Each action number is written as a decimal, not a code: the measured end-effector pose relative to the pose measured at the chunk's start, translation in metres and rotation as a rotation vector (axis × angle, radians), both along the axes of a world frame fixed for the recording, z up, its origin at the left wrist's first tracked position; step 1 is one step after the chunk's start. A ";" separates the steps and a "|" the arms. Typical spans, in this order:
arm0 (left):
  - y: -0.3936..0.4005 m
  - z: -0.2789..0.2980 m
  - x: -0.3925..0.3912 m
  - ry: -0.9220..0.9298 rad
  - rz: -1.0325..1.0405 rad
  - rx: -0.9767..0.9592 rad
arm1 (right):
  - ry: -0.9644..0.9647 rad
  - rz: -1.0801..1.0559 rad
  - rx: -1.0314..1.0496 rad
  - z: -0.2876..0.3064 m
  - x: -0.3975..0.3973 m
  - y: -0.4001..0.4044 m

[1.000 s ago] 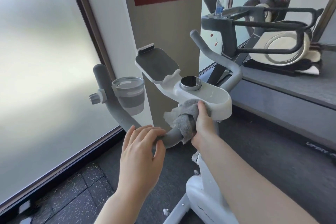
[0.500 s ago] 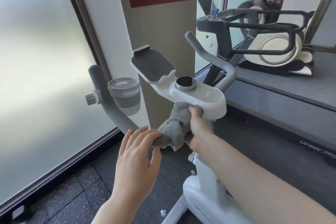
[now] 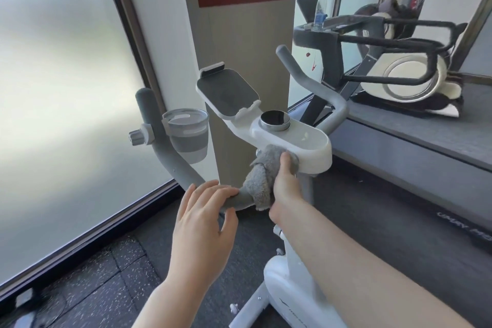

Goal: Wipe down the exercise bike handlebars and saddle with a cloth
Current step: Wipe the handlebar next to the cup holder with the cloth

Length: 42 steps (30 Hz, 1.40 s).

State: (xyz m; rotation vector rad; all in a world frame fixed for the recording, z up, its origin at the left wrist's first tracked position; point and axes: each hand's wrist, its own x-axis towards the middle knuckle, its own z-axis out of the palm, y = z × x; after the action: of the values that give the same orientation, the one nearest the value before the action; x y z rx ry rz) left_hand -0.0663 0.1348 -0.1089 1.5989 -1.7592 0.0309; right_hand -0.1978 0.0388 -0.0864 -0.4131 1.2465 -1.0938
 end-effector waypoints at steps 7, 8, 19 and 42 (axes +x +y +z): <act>-0.002 -0.001 -0.002 0.034 0.016 -0.019 | 0.108 0.101 -0.057 -0.008 -0.012 -0.013; -0.001 -0.001 -0.003 0.039 0.018 -0.017 | 0.147 0.169 -0.074 -0.012 -0.013 -0.009; -0.002 -0.002 0.000 0.017 0.008 -0.036 | 0.433 -0.061 -0.618 0.017 -0.080 0.010; 0.013 -0.021 0.005 0.088 0.091 -0.097 | 1.453 1.006 -0.918 0.031 -0.018 -0.019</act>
State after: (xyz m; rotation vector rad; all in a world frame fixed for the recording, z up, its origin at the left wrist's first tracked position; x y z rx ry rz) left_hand -0.0614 0.1483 -0.1296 1.5854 -1.5933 0.0866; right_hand -0.2162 0.0195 -0.0557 -2.5273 1.2532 -0.2453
